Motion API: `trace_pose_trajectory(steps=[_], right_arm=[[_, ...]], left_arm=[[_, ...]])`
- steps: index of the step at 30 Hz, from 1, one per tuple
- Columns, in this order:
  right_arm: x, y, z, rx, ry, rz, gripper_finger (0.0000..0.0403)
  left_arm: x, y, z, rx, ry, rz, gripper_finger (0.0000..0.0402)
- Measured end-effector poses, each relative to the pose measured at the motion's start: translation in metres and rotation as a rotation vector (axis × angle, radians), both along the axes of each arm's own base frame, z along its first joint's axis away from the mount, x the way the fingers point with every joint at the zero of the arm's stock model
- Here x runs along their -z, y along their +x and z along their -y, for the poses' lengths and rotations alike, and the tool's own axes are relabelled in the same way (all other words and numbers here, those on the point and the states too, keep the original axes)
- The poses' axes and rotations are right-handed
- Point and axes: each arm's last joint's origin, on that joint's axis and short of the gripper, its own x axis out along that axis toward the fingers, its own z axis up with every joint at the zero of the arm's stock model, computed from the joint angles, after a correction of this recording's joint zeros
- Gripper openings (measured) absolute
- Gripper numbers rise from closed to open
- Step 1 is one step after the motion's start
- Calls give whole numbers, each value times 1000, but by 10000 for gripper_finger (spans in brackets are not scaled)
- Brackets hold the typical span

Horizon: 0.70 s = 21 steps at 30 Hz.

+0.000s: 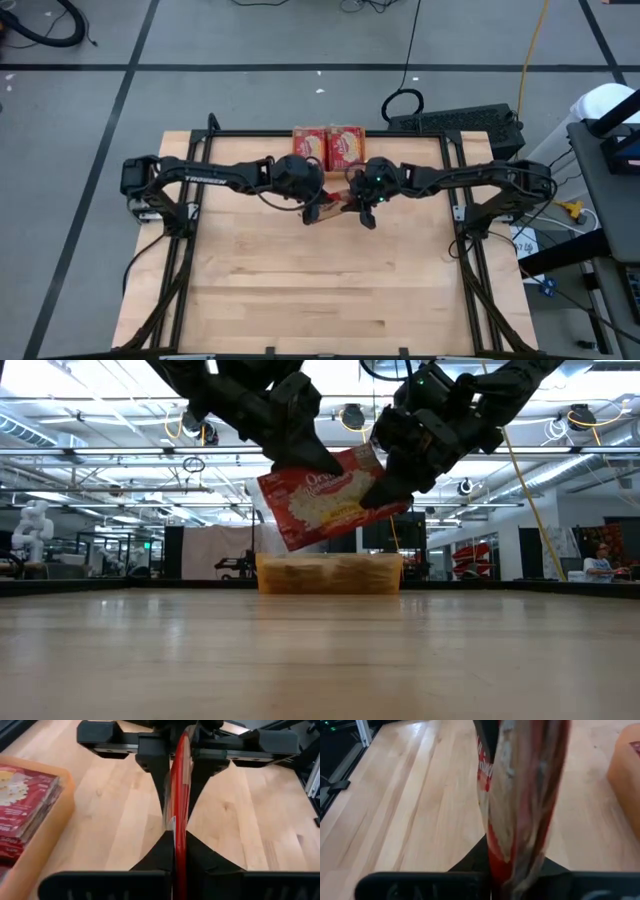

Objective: Sort popcorn bags into baskets
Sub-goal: Put the popcorn pack into the orange bin

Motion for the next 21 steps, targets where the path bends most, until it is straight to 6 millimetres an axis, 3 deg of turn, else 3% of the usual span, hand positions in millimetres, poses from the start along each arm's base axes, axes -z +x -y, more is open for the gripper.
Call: trace_pose_trajectory(steps=[6,13,21], right_arm=[[-2,-6,8,32,3,-21,78],[-8,-22,19,161,-109,-104,120],[-7,-50,17,245,-203,-78,125]], left_arm=[[2,-11,-14,-12,-20,-75,31],[-34,-38,-43,-70,15,28,20],[-65,-67,-82,-240,90,177,16]])
